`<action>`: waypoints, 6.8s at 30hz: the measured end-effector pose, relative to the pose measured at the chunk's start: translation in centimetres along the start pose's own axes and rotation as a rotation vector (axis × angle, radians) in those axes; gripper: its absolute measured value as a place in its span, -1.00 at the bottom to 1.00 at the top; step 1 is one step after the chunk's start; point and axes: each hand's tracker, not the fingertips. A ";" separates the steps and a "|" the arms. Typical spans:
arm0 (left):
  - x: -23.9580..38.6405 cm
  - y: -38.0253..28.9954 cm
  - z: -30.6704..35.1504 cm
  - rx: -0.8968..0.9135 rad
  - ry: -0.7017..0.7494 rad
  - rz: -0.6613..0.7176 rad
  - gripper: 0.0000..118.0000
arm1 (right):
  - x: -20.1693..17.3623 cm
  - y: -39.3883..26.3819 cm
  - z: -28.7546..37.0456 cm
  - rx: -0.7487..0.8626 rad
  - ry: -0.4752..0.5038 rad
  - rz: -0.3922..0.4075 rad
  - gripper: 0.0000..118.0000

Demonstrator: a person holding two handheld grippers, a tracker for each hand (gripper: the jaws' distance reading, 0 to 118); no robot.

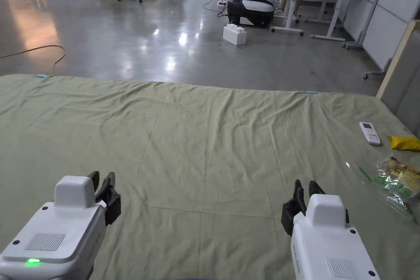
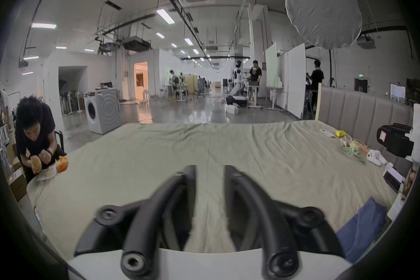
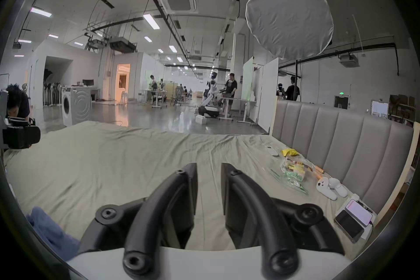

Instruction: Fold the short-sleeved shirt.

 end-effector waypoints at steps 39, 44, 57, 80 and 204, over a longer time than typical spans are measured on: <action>-21.3 -12.7 -0.5 -0.755 -0.398 0.520 0.56 | -1.2 -2.2 -0.9 -0.081 0.089 0.060 -0.99; -24.5 -16.3 -1.3 -0.779 -0.461 0.790 0.56 | -1.4 -2.6 -1.0 -0.099 0.094 0.074 -0.99; -22.7 -19.7 -3.4 -0.802 -0.680 0.941 0.32 | -2.1 -3.2 -0.6 -0.133 0.081 0.111 -0.99; -19.7 -10.9 -0.3 -0.747 -0.533 0.614 -0.85 | -1.5 -3.5 -0.5 -0.149 0.095 0.108 -0.99; -10.1 -20.1 -3.4 -0.853 -0.755 0.917 0.32 | 3.0 -5.9 1.7 -0.246 0.058 -0.019 -0.99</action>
